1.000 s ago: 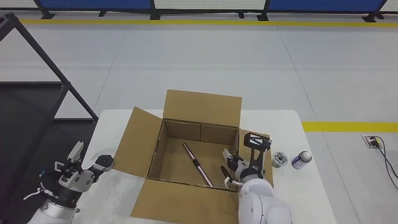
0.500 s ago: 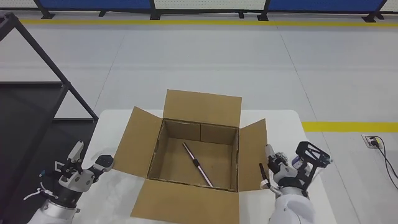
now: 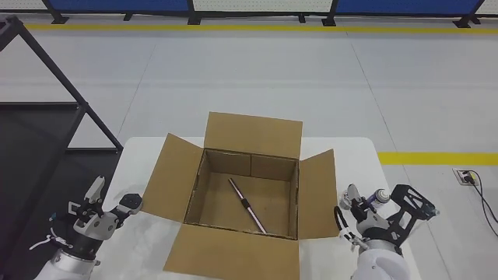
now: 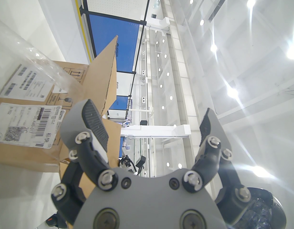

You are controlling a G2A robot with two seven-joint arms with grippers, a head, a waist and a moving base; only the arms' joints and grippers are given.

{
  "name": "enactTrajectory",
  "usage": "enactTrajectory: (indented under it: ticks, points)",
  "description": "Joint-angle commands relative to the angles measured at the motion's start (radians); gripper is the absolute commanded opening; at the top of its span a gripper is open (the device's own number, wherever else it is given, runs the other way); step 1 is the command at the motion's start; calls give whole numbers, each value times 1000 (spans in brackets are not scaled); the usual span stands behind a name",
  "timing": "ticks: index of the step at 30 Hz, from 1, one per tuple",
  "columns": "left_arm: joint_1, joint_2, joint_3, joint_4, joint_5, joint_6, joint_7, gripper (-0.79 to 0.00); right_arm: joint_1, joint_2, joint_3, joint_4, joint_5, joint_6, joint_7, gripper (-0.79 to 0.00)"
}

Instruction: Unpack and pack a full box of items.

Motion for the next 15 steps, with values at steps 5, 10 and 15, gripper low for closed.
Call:
enactTrajectory:
  ticks: [5,10,15]
  points:
    - [0,0,0,0,0,0,0,0,6,-2,130,16,192,67,-93,0]
    - [0,0,0,0,0,0,0,0,64,4,232,107,266,59,-105,0]
    - [0,0,0,0,0,0,0,0,173,17,274,273,245,4,-109,0]
